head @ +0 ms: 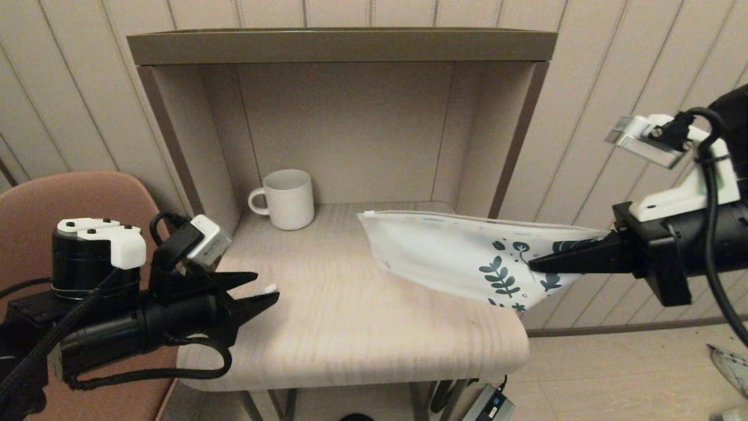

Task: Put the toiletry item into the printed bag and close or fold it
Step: Pick up the toothpaste

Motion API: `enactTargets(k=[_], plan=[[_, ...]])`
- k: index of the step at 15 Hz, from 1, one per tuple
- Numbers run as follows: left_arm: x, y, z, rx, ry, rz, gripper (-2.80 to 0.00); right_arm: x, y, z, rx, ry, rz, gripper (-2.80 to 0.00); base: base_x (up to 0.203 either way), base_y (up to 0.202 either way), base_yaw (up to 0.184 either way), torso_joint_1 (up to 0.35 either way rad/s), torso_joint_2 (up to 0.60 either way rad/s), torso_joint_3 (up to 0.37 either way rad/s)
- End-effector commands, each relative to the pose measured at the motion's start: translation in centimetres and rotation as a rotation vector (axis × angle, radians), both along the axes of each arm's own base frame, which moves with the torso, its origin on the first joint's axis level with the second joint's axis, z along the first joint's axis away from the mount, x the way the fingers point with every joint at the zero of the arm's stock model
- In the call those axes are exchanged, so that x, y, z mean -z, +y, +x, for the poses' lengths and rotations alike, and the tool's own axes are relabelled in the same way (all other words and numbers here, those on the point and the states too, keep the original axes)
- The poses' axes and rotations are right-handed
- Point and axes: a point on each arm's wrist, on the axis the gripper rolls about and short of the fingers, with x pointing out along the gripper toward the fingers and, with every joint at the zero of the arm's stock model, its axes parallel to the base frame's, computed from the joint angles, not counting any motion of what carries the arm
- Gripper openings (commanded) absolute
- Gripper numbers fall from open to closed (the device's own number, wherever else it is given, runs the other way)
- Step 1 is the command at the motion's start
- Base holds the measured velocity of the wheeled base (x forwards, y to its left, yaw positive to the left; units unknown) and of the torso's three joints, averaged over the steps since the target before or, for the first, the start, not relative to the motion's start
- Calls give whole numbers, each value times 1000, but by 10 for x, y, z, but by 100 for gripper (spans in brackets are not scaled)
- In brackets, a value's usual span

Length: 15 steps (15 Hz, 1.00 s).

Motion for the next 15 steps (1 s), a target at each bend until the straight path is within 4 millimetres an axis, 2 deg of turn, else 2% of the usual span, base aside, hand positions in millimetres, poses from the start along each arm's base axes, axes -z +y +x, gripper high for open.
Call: enactTargets(k=[1, 7, 15], plan=[[10, 1, -2, 29, 11, 37, 0, 0, 0, -1, -5, -1, 1, -280, 0, 0, 0, 0, 0, 0], [20, 10, 22, -23, 0, 65, 0, 3, 1, 2, -6, 8, -1, -280, 0, 0, 0, 0, 0, 0], [28, 14, 20, 9, 14, 86, 0, 6, 1, 4, -4, 17, -4, -280, 0, 0, 0, 0, 0, 0]])
